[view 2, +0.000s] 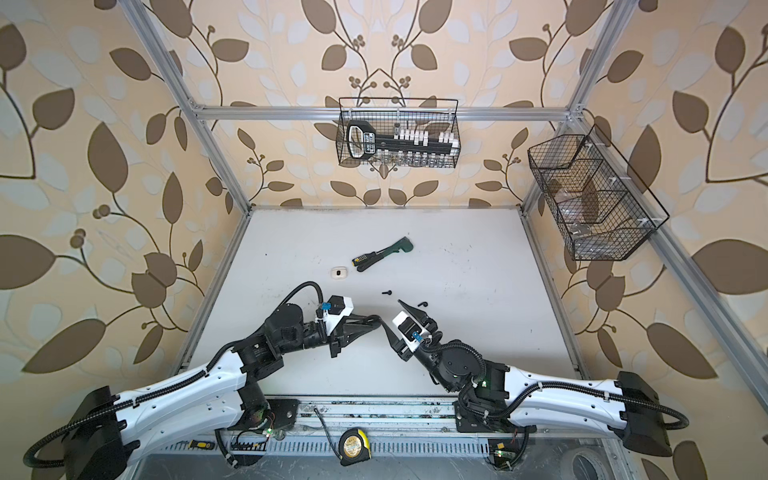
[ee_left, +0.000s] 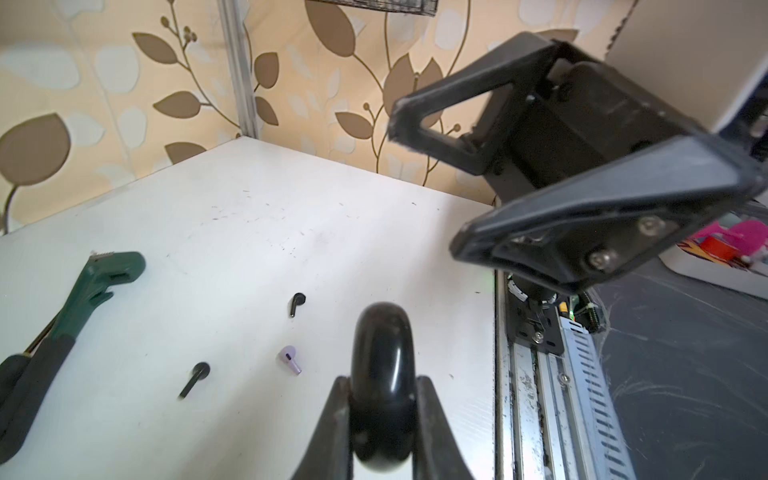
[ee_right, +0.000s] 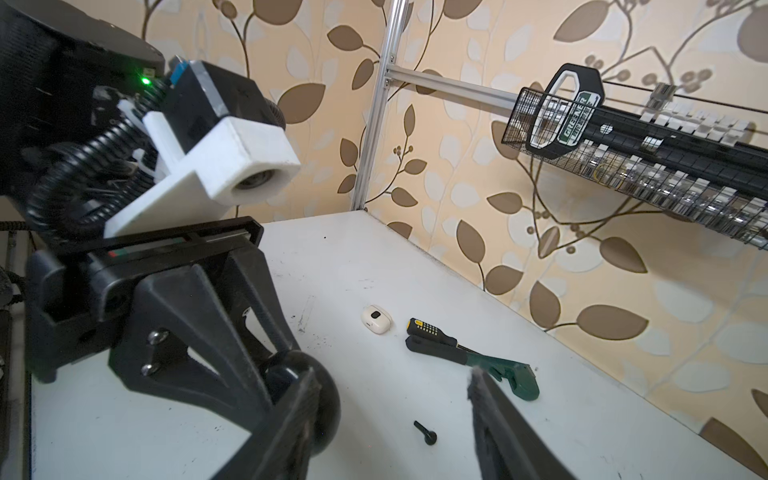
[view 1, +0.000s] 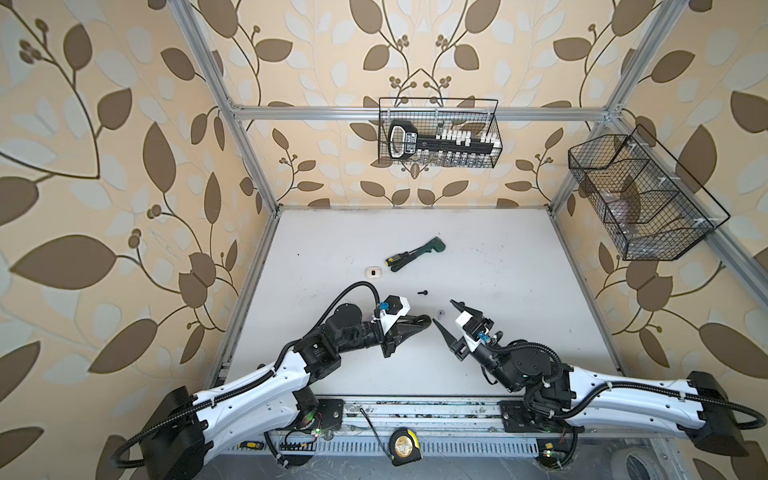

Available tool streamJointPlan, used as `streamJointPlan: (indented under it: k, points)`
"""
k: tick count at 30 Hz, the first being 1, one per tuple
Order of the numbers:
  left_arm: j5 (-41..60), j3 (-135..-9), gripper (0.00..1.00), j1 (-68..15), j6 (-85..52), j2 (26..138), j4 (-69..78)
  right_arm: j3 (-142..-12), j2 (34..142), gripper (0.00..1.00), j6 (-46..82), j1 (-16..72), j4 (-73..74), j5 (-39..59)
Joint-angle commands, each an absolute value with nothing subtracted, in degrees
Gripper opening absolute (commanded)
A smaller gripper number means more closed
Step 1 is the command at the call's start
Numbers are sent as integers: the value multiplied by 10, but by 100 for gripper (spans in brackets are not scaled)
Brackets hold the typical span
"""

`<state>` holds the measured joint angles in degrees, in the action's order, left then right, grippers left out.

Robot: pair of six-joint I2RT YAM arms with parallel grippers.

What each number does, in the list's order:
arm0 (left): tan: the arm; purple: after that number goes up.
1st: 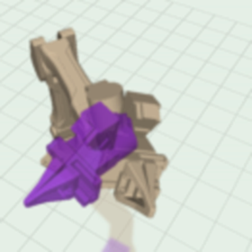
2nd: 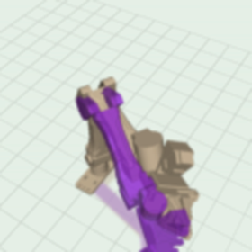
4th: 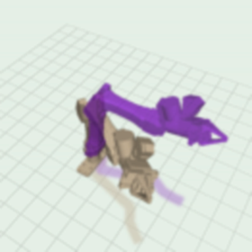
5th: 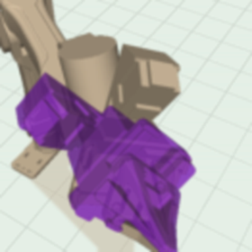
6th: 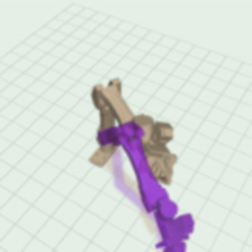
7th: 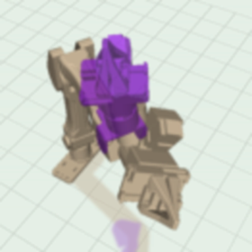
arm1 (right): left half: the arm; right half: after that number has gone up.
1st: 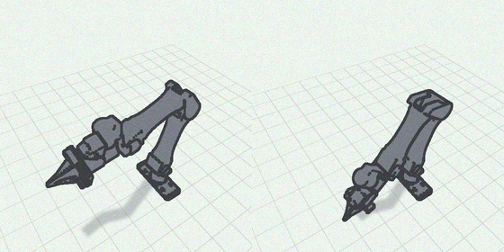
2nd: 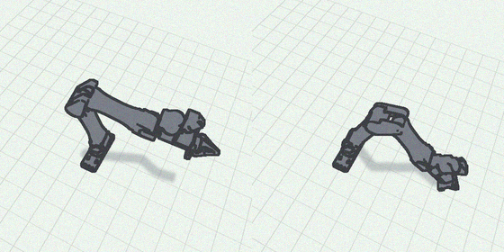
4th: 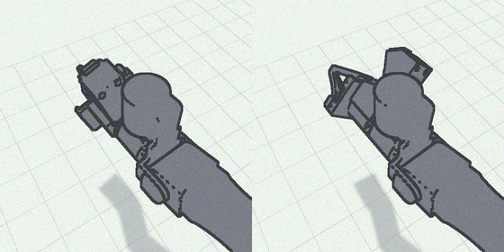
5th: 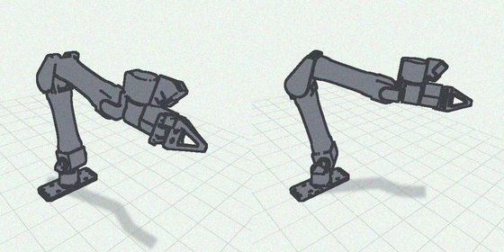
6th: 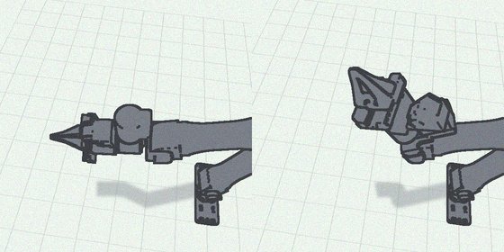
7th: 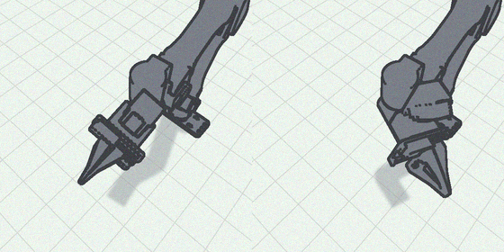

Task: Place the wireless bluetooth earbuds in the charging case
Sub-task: 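Open the right gripper and draw it back from the black case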

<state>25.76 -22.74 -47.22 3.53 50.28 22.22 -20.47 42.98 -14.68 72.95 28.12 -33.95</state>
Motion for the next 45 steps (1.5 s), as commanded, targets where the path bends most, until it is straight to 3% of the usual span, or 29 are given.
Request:
streamJointPlan:
  k: [1,25,30,36,45]
  points:
    - [311,-217,0,-473,83,508,292,-208,431,59,-136,728,277,-328]
    - [423,-223,0,-473,103,505,292,-217,438,57,-138,729,264,-307]
    - [395,-217,0,-473,104,505,296,-216,415,56,-140,731,253,-302]
    - [330,-199,0,-473,94,468,299,-207,369,57,-155,735,225,-224]
    - [314,-186,0,-473,98,423,291,-226,411,54,-165,748,211,-205]
